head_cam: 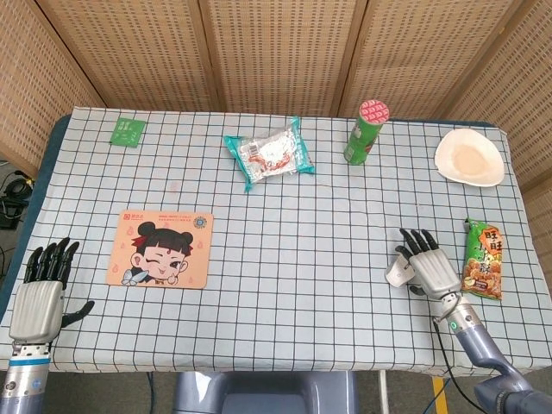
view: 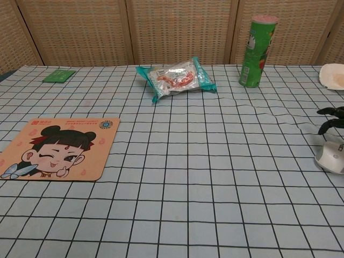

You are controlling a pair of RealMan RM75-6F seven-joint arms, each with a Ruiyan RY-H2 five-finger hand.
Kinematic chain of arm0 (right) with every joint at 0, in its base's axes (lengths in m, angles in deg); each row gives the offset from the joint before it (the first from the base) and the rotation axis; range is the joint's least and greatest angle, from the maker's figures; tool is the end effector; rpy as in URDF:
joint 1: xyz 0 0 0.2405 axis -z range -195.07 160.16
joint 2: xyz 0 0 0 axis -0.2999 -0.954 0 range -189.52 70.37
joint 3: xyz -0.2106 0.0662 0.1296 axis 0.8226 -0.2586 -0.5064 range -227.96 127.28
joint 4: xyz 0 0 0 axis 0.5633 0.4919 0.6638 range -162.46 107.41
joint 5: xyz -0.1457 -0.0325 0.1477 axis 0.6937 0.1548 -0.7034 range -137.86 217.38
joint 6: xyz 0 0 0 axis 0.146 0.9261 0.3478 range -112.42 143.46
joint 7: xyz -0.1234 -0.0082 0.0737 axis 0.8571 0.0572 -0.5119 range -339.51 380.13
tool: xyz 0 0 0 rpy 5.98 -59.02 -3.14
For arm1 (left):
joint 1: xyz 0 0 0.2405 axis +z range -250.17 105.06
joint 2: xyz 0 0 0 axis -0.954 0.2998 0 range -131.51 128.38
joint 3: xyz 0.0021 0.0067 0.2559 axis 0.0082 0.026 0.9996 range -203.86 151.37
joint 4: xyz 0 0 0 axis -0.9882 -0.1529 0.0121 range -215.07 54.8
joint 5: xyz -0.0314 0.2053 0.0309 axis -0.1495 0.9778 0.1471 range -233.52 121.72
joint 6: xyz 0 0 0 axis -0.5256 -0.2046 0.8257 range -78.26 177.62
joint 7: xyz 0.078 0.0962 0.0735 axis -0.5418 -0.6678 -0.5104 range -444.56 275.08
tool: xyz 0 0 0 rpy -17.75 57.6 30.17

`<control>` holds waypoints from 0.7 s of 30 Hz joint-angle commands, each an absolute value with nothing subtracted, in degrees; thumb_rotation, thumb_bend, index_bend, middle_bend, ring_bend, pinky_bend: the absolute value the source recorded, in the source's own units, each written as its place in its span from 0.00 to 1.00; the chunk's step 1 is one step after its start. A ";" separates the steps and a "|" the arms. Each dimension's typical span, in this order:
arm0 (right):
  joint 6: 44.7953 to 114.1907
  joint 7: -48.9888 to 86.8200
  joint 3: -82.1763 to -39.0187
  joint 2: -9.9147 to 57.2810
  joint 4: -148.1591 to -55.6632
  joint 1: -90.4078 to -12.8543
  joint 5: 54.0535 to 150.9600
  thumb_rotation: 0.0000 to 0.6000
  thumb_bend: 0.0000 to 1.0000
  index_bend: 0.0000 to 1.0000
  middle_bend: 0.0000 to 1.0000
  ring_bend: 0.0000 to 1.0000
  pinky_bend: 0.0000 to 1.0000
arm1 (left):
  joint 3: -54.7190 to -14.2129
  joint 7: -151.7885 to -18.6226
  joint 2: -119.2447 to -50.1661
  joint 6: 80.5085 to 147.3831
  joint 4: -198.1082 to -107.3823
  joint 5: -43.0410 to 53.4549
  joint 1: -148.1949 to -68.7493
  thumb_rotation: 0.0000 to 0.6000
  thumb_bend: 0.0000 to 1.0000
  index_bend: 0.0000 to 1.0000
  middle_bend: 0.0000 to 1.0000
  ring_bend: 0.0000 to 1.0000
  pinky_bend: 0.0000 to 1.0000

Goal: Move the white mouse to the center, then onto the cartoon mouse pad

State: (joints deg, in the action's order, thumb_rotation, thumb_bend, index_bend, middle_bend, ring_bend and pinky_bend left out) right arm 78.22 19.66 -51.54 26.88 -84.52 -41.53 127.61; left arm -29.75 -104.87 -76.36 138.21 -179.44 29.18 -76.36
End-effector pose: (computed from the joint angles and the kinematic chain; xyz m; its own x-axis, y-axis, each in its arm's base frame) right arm -0.3326 -0.2939 0.0401 0.6429 -0.1966 0.7403 -0.7603 -0.2808 0.5857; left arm -0.2679 0.1743 0.1053 0.4345 -0.0355 0.9000 0.9007 0.0236 -0.4339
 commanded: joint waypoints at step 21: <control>78.97 18.57 -51.14 30.89 -79.85 -41.82 127.27 1.00 0.15 0.45 0.17 0.04 0.10 | -29.87 -104.52 -76.45 138.10 -179.28 28.56 -76.49 1.00 0.01 0.00 0.00 0.00 0.00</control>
State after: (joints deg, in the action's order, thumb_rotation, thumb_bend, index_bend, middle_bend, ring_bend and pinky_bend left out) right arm 78.93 18.58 -51.16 30.85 -79.88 -41.83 127.24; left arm -29.87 -104.52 -76.44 138.10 -179.28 28.56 -76.48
